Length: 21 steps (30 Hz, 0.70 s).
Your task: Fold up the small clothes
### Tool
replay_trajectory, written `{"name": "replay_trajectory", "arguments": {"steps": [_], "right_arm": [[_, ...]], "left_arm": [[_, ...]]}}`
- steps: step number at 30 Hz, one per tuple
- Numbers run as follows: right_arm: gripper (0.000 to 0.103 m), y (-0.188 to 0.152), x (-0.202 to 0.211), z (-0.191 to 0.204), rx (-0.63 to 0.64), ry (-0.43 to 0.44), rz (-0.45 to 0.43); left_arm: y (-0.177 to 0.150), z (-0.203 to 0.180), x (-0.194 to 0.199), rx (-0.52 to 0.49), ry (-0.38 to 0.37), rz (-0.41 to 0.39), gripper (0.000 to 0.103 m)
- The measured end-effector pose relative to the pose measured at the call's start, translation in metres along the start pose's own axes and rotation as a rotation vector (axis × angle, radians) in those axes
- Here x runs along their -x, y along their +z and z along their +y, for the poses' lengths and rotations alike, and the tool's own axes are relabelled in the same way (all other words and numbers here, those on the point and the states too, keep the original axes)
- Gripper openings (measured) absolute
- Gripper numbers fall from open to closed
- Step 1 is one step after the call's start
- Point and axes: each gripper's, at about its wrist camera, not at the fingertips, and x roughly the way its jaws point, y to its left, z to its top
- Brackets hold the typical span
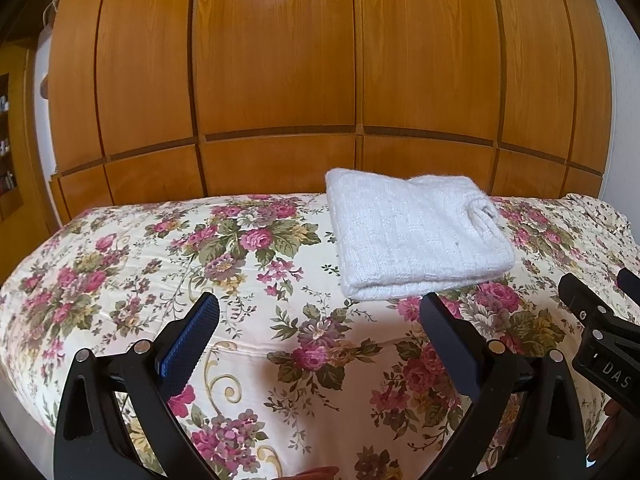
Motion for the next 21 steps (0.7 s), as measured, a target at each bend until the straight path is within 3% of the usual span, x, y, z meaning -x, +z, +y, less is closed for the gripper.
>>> {"name": "replay_trajectory", "arguments": {"steps": [21], "right_arm": [[0.101,-0.0014,0.0001,0.0011,0.001,0.003,0.005]], "left_arm": [[-0.0019,-0.0017,0.0007,-0.01,0.009,0.005,0.099]]}}
